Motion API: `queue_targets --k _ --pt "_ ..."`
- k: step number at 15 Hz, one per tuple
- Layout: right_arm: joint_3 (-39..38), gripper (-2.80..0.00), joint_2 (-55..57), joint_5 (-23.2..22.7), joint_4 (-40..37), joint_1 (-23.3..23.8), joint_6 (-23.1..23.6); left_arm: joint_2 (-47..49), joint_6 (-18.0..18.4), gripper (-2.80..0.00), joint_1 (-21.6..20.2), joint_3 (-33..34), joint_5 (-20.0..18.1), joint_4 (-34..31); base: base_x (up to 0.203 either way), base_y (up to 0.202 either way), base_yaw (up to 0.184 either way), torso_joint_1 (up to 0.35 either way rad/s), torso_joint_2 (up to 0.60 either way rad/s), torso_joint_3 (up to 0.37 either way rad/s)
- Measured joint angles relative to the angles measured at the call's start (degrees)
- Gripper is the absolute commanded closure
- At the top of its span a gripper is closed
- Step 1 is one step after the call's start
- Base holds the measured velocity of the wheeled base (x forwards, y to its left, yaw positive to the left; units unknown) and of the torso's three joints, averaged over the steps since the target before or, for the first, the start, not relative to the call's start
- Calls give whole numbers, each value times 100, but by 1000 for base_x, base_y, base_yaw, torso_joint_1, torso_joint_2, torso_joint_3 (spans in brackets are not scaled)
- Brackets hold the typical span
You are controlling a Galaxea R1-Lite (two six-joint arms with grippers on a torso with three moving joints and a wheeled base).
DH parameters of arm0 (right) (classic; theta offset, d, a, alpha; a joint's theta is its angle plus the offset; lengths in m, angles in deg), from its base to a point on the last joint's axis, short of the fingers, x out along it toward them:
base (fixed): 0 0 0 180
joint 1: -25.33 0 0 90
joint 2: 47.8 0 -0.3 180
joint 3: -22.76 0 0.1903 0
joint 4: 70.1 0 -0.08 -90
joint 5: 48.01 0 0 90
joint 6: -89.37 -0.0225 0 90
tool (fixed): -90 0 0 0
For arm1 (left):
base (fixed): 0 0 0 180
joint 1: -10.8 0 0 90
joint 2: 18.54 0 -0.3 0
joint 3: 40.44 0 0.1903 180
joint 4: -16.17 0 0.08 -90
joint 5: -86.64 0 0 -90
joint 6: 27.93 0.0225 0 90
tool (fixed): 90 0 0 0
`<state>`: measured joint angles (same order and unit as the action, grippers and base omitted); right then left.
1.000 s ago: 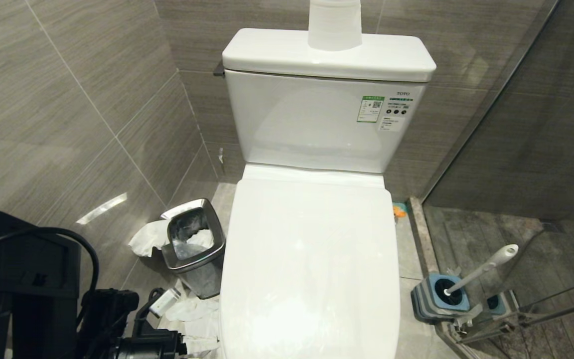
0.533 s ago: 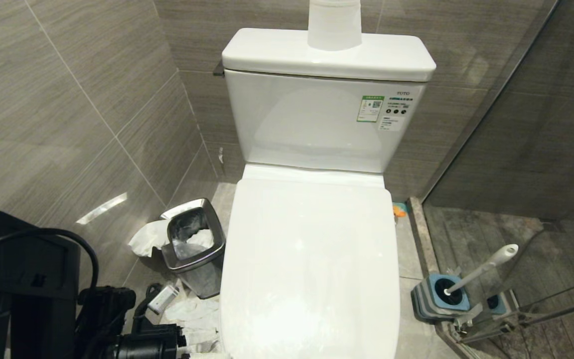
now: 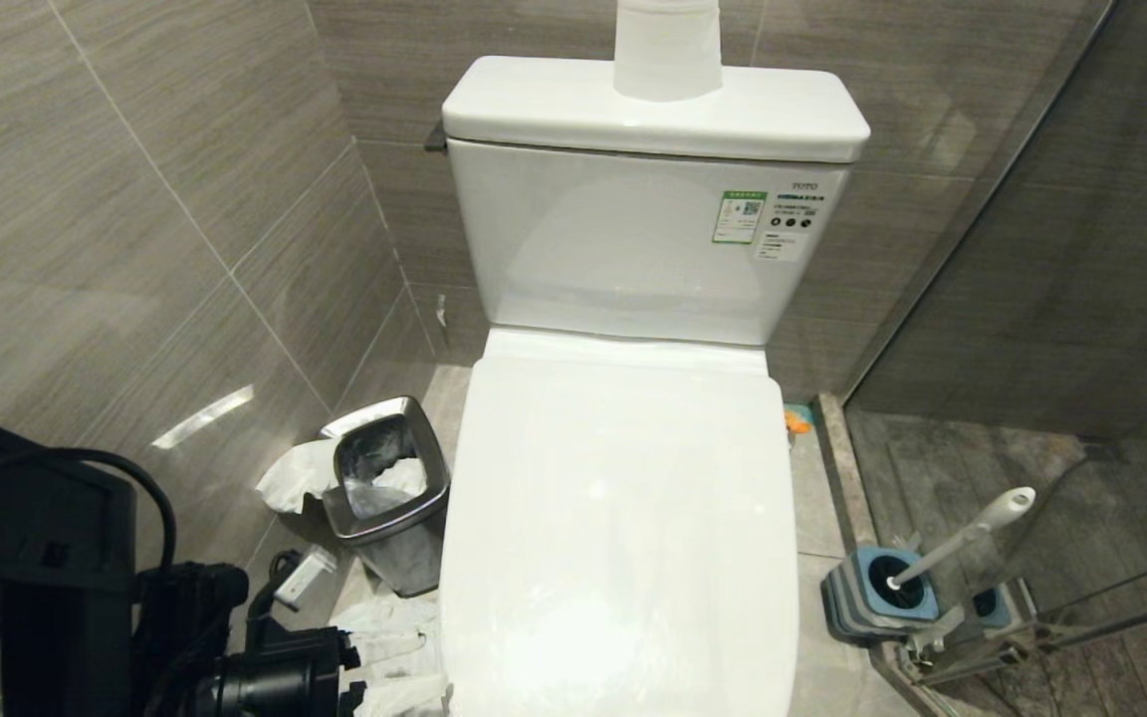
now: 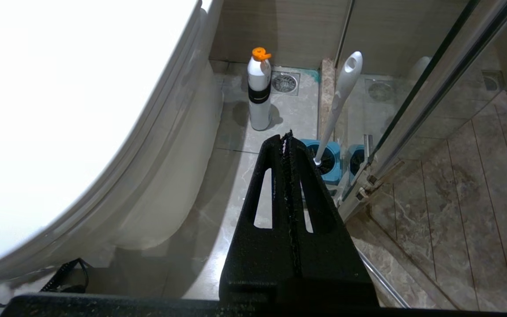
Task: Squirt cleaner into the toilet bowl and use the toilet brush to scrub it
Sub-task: Use the left hand to lift the toilet lid slightly
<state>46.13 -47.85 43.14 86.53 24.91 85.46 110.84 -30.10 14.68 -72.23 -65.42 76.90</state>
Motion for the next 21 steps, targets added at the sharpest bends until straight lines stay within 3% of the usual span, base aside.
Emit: queue_targets --k 3,5,7,10,14,16,21 --pt "0 0 0 -4 0 0 0 -50 -363 -280 -79 101 -179 286 0 0 0 0 0 0" --pt "0 0 0 -3 0 0 -2 -184 -777 -280 -206 227 -720 304 0 0 0 0 0 0" --pt "0 0 0 -3 2 0 -2 -277 -879 -280 -277 286 -934 309 0 0 0 0 0 0" --pt "0 0 2 -6 -2 0 0 -308 -844 -280 -248 350 -905 309 0 0 0 0 0 0" --pt "0 0 2 -3 0 0 0 -159 -649 -280 -68 341 -374 310 0 0 0 0 0 0" --pt "0 0 2 -2 0 0 0 -40 -467 -280 40 380 -375 309 0 0 0 0 0 0" --pt "0 0 2 -2 0 0 -2 63 -455 -280 273 477 -395 312 0 0 0 0 0 0"
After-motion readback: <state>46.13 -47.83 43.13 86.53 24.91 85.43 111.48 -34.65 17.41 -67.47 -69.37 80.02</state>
